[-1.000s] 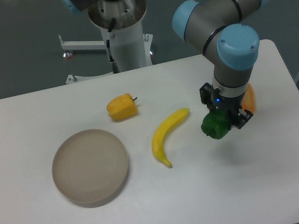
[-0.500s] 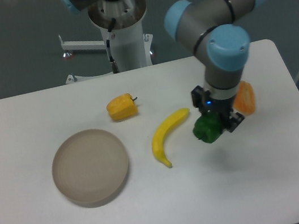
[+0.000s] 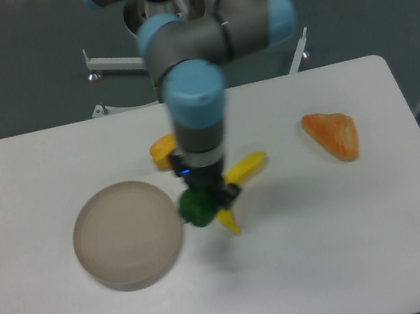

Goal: Place the green pepper on the plate
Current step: 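Carry the green pepper over the banana and lower it onto the plate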

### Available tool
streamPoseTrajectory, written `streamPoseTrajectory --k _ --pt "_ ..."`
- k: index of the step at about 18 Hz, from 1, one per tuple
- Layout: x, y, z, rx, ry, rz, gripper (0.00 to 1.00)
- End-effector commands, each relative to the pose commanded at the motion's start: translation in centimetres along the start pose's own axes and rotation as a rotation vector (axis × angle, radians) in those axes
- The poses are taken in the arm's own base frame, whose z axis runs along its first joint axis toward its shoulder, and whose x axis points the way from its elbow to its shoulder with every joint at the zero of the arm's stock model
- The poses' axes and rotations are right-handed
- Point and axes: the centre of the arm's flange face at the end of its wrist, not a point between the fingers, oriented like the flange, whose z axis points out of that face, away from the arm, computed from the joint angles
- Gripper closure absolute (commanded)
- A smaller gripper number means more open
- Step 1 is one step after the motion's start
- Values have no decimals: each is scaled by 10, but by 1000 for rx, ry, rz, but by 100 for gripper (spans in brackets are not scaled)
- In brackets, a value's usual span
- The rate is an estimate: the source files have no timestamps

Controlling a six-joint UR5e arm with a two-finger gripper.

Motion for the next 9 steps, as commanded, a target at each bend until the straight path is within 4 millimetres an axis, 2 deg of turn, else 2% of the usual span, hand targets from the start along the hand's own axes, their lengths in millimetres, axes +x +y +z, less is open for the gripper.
streamPoseTrajectory --k 3,6,9 --pt "13 -8 25 8 58 -1 83" --pt "12 -13 45 1 86 -28 81" --pt "13 -29 66 17 62 -7 76"
